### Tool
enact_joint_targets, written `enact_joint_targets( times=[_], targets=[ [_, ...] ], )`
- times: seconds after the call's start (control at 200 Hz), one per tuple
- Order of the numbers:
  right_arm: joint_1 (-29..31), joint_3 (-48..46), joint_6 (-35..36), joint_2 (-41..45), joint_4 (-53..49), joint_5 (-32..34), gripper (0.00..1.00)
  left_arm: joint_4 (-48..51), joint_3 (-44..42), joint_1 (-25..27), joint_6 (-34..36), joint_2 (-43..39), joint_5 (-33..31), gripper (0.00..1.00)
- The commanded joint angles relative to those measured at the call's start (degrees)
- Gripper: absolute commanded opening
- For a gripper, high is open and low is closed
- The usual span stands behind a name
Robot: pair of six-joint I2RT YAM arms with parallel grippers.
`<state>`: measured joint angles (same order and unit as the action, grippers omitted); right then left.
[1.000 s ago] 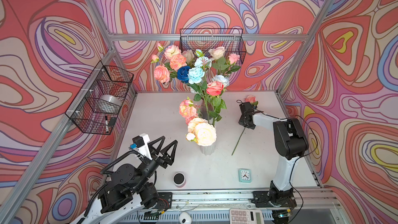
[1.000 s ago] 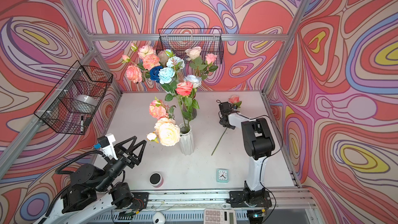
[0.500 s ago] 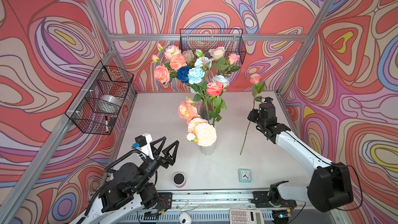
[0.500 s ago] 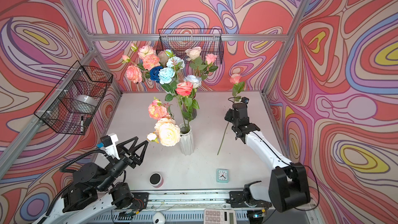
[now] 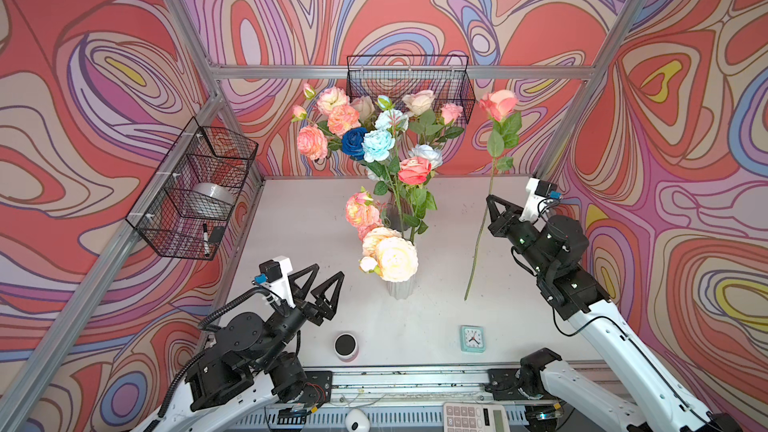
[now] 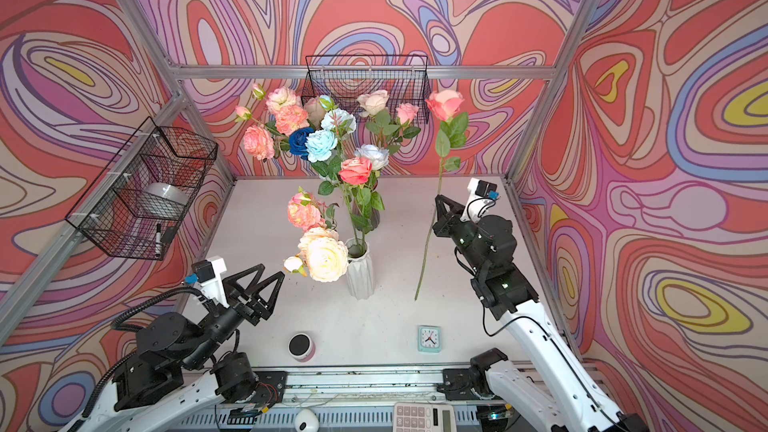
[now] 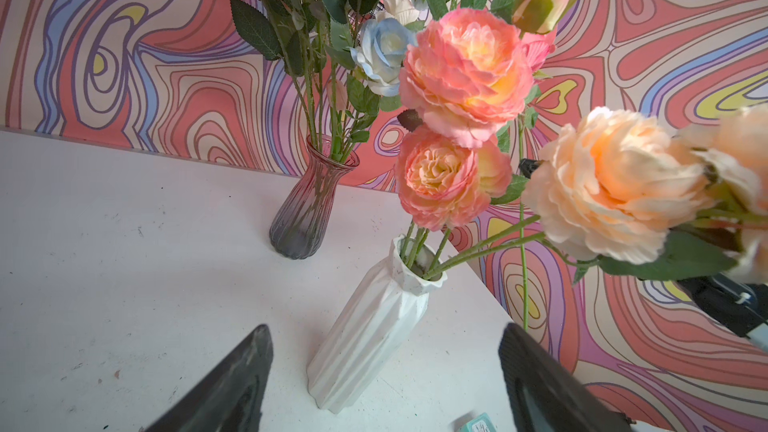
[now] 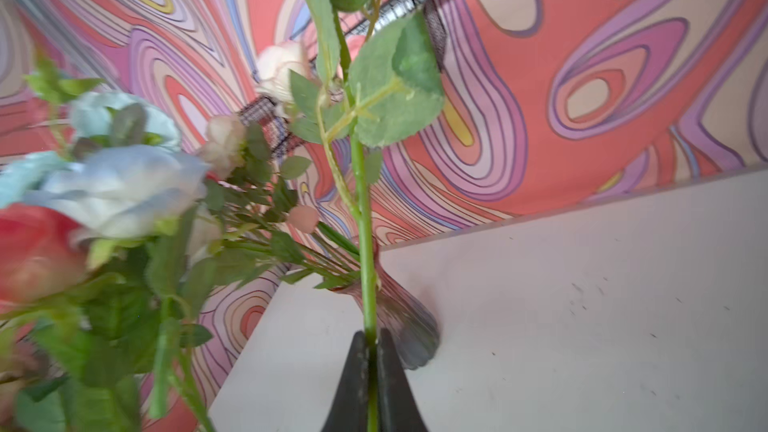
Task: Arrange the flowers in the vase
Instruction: 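Raise the pink rose upright and carry it over the white vase with the right gripper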
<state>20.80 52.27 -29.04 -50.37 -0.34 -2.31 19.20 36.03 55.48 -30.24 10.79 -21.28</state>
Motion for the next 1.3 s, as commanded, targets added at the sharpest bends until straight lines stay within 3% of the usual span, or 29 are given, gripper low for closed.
enact_joint_targets(
  times=[0.0,0.35,0.666,0.996,1.297],
  targets=[
    [2.87,4.30,1.92,-0.22,5.83,-3.96,0.00,1.97,1.80,-0.16,-0.68,0.10,-0.85,0.87],
    [9.45,12.11,3.73,-6.38,22.27,-9.65,0.00,2.60,3.21,-0.10,-0.65,1.67,-1.31,0.87],
    [20.20,18.77,15.48,-15.53,30.11,-5.43,0.00,1.90,3.88,-0.06,-1.26,3.80,-0.56,0.87],
    [25.51,18.22,24.96,-20.82,35.81,-1.71,0.00,2.45,4.77,-0.05,-1.42,4.68,-0.52,0.87],
    [26.36,15.27,26.83,-24.14,39.30,0.47,0.00,2.53,4.75,-0.12,-1.38,5.31,-0.53,0.87]
  ],
)
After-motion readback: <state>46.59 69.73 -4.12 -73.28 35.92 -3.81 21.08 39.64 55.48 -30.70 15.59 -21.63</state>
